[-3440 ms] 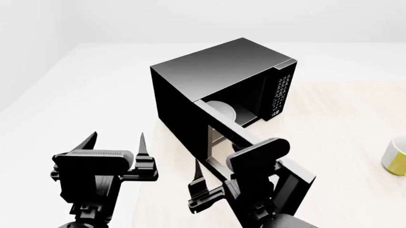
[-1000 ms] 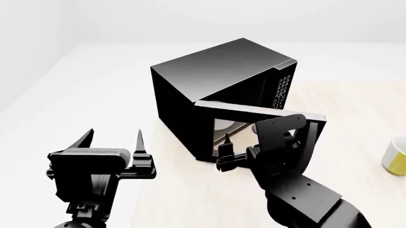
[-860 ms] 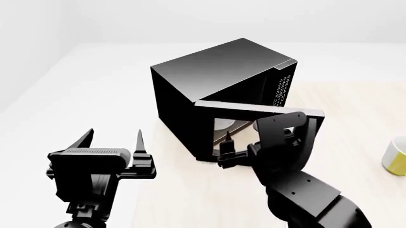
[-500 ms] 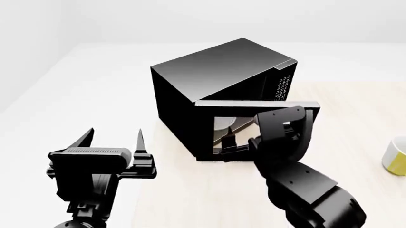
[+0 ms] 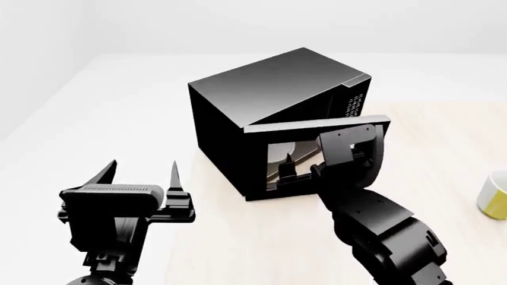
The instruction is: Close the microwave.
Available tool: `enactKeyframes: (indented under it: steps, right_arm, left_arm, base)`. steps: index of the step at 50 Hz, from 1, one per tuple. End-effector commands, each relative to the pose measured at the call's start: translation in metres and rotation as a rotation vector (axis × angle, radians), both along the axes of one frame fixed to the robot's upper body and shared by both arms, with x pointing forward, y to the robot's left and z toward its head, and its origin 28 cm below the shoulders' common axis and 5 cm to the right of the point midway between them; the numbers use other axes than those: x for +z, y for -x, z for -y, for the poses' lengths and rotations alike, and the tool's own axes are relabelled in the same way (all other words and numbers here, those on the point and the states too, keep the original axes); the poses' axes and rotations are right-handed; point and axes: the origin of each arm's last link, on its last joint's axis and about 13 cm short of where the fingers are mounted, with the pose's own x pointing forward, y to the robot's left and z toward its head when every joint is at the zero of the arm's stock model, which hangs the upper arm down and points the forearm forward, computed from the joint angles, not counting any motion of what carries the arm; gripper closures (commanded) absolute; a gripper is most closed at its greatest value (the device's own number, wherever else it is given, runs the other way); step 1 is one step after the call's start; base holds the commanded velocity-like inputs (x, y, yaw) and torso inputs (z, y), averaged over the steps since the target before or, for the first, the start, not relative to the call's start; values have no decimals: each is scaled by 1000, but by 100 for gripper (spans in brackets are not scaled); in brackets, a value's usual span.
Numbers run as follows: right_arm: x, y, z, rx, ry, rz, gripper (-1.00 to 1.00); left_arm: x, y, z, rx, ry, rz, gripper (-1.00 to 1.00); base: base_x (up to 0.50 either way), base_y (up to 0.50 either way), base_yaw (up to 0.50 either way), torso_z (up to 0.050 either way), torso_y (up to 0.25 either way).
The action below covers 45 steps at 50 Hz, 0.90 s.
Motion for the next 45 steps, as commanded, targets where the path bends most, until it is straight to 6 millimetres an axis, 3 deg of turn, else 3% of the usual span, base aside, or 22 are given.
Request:
enactKeyframes:
  steps: [1, 45]
  right_arm:
    - [-8, -10, 4, 6, 34, -30, -100]
    - [2, -47, 9, 53, 66, -37, -100]
  left_arm:
    - [0, 0, -1, 4, 1, 0, -100]
    - [0, -2, -1, 8, -7, -1, -100]
  base:
    - [0, 0, 0, 0, 0]
    - [0, 0, 0, 0, 0]
